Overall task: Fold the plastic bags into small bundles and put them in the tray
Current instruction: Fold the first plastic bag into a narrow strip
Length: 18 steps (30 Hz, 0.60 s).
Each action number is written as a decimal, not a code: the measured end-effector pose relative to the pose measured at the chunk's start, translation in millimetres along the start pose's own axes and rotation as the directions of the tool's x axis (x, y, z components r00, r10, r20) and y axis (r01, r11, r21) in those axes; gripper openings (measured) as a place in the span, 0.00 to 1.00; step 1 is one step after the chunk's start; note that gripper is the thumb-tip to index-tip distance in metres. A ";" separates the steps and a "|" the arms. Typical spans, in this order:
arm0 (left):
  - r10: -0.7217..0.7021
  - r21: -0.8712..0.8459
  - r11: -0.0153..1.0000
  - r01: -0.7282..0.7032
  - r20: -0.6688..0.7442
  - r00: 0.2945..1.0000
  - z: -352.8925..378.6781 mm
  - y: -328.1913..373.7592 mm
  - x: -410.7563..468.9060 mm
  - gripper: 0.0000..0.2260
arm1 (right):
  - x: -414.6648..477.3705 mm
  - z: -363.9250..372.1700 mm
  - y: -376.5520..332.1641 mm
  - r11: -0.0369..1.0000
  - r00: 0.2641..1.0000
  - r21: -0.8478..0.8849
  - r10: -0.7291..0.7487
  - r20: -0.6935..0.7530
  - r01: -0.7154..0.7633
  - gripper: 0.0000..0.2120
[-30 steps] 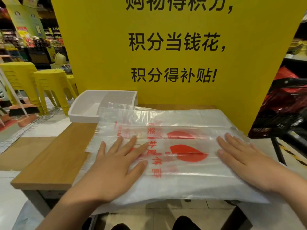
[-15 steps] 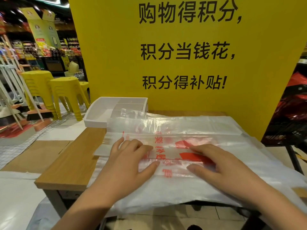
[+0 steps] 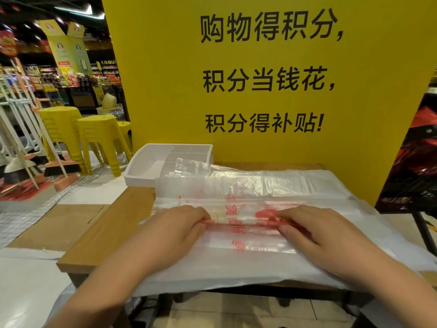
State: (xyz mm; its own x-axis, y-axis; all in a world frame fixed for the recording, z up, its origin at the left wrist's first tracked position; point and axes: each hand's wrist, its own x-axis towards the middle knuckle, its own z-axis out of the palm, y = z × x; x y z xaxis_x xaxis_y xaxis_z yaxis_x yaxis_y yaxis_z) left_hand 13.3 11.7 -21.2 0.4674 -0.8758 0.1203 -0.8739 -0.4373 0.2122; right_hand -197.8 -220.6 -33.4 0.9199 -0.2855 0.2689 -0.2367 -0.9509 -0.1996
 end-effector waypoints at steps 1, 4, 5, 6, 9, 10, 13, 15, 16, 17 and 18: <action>-0.011 -0.017 1.000 0.012 0.067 0.998 -10.0 1.4 3.9 0.11 | 5.1 -2.4 1.9 1.000 1.000 0.016 0.006 0.023 -0.007 0.23; -0.076 -0.019 0.997 0.081 0.194 0.978 -34.5 3.3 22.1 0.09 | 25.0 -11.3 8.0 0.999 0.995 0.019 0.039 0.094 -0.041 0.20; -0.093 -0.006 0.995 0.096 0.197 0.976 -39.6 2.8 29.1 0.09 | 31.8 -15.0 9.1 0.998 0.991 0.030 0.054 0.123 -0.058 0.18; -0.107 0.000 0.994 0.109 0.183 0.977 -43.0 2.2 35.6 0.10 | 37.9 -18.1 9.6 0.996 0.986 0.044 0.070 0.150 -0.077 0.17; -0.186 0.035 0.983 0.183 0.111 0.976 -42.3 -0.6 46.2 0.13 | 52.1 -22.3 10.3 0.995 0.987 -0.043 0.094 0.131 -0.089 0.18; -0.206 0.064 0.977 0.202 0.076 0.976 -38.7 -1.8 46.3 0.15 | 54.6 -21.6 10.8 0.990 0.992 -0.120 0.090 0.084 -0.080 0.19; -0.192 0.172 0.964 0.201 -0.065 0.979 -21.4 -6.7 41.0 0.21 | 55.8 -12.0 10.8 0.973 0.997 -0.223 0.055 -0.049 -0.065 0.22; -0.154 0.252 0.954 0.164 -0.062 0.986 -11.9 -9.1 36.5 0.23 | 54.3 -3.9 7.7 0.971 0.997 -0.234 0.025 -0.069 -0.041 0.21; -0.120 0.263 0.957 0.120 -0.016 0.993 -8.6 -8.8 34.8 0.24 | 53.9 -0.2 6.0 0.973 0.998 -0.231 0.009 -0.070 -0.025 0.20; -0.075 0.246 0.967 0.064 0.037 0.996 -5.8 -6.9 33.7 0.24 | 53.5 3.2 3.8 0.976 0.998 -0.219 -0.006 -0.065 -0.008 0.18; -0.026 0.206 0.978 0.009 0.082 0.996 -3.1 -4.6 33.5 0.24 | 53.3 6.1 0.8 0.979 0.998 -0.202 -0.019 -0.054 0.007 0.17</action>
State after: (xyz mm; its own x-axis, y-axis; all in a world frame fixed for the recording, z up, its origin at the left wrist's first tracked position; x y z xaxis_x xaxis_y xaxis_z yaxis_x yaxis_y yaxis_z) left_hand 33.5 -14.9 -15.1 0.4775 -0.8779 0.0349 -0.8786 -0.4775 0.0087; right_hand -147.1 -235.8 -25.0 0.9059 -0.2737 0.3230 -0.2882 -0.9576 -0.0033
